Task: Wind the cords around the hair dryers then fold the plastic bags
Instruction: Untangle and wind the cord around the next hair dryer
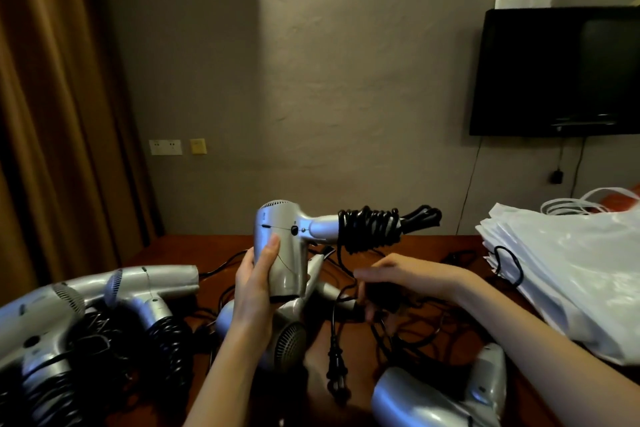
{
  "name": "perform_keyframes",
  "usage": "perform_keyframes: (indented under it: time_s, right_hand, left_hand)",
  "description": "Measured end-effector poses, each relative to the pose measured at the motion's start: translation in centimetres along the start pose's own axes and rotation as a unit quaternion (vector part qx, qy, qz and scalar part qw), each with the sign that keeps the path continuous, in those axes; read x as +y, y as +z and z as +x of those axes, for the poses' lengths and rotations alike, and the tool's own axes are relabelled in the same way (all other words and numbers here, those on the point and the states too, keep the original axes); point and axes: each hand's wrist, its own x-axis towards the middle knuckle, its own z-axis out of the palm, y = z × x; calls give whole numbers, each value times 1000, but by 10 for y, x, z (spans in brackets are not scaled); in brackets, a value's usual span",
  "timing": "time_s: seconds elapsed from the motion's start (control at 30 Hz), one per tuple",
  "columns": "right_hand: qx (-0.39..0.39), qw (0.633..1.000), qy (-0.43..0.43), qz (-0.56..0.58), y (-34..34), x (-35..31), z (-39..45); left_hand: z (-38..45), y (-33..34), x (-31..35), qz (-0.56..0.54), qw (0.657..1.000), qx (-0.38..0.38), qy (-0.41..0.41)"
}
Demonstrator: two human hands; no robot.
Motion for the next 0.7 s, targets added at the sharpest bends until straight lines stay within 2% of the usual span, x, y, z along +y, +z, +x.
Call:
perform_keyframes:
  time_s: [0.03,0.13,0.17,0.23,0.27,0.3,0.33,0.37,0.43,0.5,0.57,0.63,0.7]
  right_hand:
    - [22,998,3,-51,2,-2,-1]
    - [104,972,-73,-196,-1,3,2]
    - [93,957,-88,-261,-7,4,4]
    - [107,962,-58,-245,-17,-2,4]
    - [100,977,-77,-169,-24,-5,6]
    - [85,954,-146,-246,-32,4,7]
    - [119,946,-77,-291,-37,3,6]
    - [149,948,-36,-279,-41,-2,9]
    - [164,939,-41,-300,-45,-18,8]
    - [117,926,-51,-356,-46,-35,-3]
    - [113,899,-41,-421,-50,-43,-8]
    - [138,840,-34,-524,-46,-50,-8]
    - [190,792,-42,-579,-41,-56,-9]
  left_hand:
    - [0,0,0,1,1000,-3,1]
    - [0,-2,0,24,1000,-15,12]
    - [0,-2,0,37,999,-22,16]
    - [-1,-2,-1,72,996,-38,27]
    - [-1,-1,-1,87,995,-45,34]
    - [-1,-1,-2,99,993,-48,40]
    - [-2,0,-3,110,992,-49,46]
    - [-2,0,-3,126,989,-52,51]
    - [-3,0,-4,168,981,-69,67]
    - [-5,1,-6,209,971,-87,81]
    - [-7,3,-8,250,959,-98,94]
    - [-9,6,-10,271,952,-98,107]
    - [-10,8,-11,275,951,-94,109]
